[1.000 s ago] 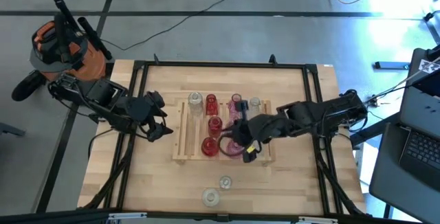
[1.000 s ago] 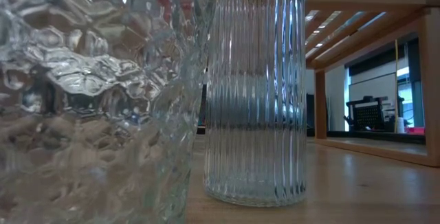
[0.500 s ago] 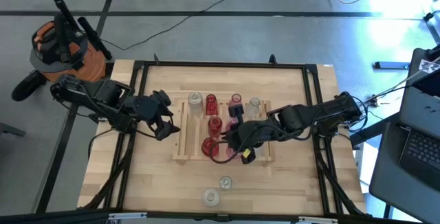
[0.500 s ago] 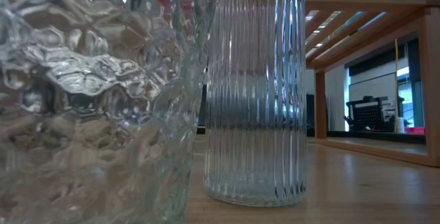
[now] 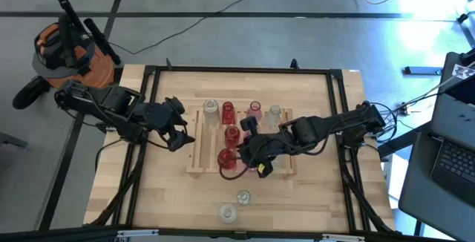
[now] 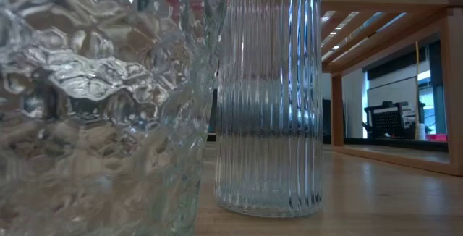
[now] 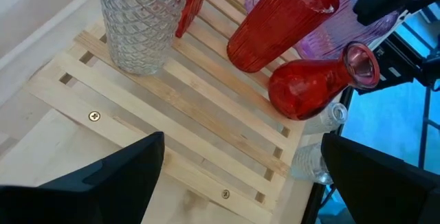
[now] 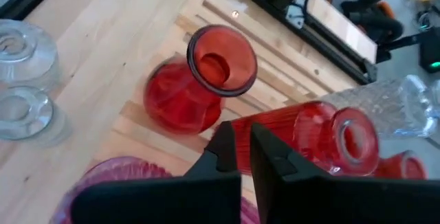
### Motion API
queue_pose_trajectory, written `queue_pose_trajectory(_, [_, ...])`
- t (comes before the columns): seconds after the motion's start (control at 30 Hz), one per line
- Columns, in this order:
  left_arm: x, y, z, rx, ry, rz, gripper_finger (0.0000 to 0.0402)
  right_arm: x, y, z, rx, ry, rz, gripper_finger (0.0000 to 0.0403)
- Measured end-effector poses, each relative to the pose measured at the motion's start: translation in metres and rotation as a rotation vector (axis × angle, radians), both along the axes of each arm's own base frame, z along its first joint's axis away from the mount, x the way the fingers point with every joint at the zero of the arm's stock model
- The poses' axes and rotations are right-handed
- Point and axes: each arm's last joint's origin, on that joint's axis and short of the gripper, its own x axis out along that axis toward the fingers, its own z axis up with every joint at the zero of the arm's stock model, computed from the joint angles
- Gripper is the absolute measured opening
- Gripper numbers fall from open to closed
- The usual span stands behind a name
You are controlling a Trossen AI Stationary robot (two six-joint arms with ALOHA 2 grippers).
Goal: Sort vases onto shelf
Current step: Adjust the red vase on the shelf
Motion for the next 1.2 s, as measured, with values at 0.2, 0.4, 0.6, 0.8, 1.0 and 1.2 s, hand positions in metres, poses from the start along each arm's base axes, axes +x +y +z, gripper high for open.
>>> queue_pose_trajectory(0.2, [0.000,0.000,0.000,0.000,-0.001,0.000,0.0386,0.002,-0.008,0.000,-0.019,-0.002,-0.013,0.0000])
queue_pose_trajectory(0.4, [0.000,0.000,0.000,0.000,-0.001,0.000,0.0386,0.006,-0.018,0.000,-0.023,-0.004,-0.035,0.0000])
queue_pose_trajectory(0.6, [0.000,0.000,0.000,0.004,0.000,-0.004,0.0386,0.007,-0.022,0.000,-0.006,0.000,-0.029,0.0000])
queue_pose_trajectory(0.8, [0.000,0.000,0.000,0.012,0.000,-0.013,0.0386,0.008,-0.026,0.001,-0.017,-0.003,-0.027,0.0000])
queue_pose_trajectory(1.0, [0.000,0.000,0.000,0.019,0.000,-0.019,0.0386,0.010,-0.026,0.002,-0.015,-0.024,-0.026,0.0000])
queue_pose_trajectory(1.2, [0.000,0.000,0.000,0.021,0.000,-0.017,0.0386,0.010,-0.026,0.002,-0.014,-0.029,-0.025,0.0000])
